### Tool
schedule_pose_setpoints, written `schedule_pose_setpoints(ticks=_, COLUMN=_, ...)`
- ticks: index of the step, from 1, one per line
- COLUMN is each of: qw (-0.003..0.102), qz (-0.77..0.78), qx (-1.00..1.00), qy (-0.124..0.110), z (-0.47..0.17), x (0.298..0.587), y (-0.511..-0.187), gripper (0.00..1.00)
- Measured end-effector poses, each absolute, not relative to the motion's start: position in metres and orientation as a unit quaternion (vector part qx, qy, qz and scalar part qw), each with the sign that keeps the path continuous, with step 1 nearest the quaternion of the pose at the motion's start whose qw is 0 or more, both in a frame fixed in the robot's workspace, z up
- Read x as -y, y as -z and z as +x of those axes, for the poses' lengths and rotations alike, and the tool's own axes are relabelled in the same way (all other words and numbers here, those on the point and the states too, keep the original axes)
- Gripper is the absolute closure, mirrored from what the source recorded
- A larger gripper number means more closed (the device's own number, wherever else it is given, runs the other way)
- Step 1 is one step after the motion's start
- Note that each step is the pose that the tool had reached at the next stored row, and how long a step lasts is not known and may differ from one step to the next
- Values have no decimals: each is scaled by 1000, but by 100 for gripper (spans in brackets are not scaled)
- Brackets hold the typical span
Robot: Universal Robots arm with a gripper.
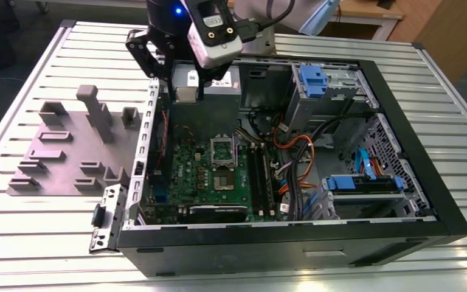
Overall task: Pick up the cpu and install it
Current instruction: 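Pick up the cpu and move it towards the insertion slot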
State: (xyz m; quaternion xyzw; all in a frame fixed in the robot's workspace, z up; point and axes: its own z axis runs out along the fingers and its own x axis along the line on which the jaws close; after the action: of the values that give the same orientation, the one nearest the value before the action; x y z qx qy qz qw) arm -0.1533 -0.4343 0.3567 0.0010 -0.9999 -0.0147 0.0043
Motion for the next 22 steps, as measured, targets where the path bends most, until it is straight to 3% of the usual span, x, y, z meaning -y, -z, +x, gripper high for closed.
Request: schedule_pose_setpoints(ticks=22, qw=4, qz=-5, qx=1000, qy=15, z=-118, x=445, y=-355, gripper=53)
